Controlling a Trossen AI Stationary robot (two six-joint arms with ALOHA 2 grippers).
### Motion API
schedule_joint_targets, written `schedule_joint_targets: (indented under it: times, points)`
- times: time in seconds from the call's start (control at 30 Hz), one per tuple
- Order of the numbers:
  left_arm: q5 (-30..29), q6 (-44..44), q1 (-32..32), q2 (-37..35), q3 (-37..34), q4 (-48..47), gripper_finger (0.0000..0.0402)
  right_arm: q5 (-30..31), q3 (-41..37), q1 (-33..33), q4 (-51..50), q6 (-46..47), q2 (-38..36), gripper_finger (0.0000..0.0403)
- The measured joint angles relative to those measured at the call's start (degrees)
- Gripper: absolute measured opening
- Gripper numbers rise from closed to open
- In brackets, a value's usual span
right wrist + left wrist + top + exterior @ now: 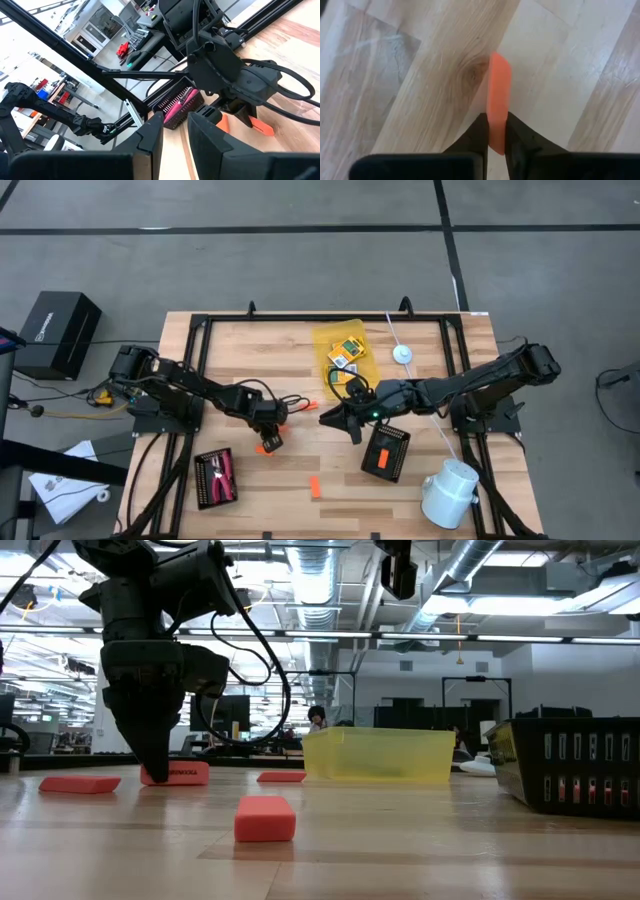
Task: Pick & Place School Supplies
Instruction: Put the orange eraser into the right black bin
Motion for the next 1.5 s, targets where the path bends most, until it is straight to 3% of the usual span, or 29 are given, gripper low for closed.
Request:
schedule_joint_targets:
  times: [0.23,0.63,0.77,0.87,1.17,1.5]
  points:
    - [-0.10,0.04,0.73,-3.55,-0.24,1.27,0.0026,0.02,0.00,-1.13,1.47,-0.98,0.00,0.0082]
    - [-5.35,-0.91,10.21,-27.73,-0.06,7.17,0.0026,-4.74,0.02,-6.91,8.48,-3.93,-0.02,0.0083]
    - [-5.03,2.27,13.02,-33.81,-0.04,13.12,0.0026,-7.62,0.04,-9.73,9.53,-4.07,-0.02,0.0090]
    - [-0.54,3.42,15.39,-36.12,0.09,19.39,0.0026,-7.43,0.86,-11.65,9.60,-4.07,-0.02,0.0105]
    - [8.34,3.10,17.37,-34.66,0.04,26.24,0.0026,-7.01,6.71,-16.17,9.00,-4.55,1.50,0.0152]
    - [9.42,2.78,17.03,-31.82,0.02,36.88,0.0026,-7.45,8.18,-16.05,8.28,-4.10,3.69,0.0130]
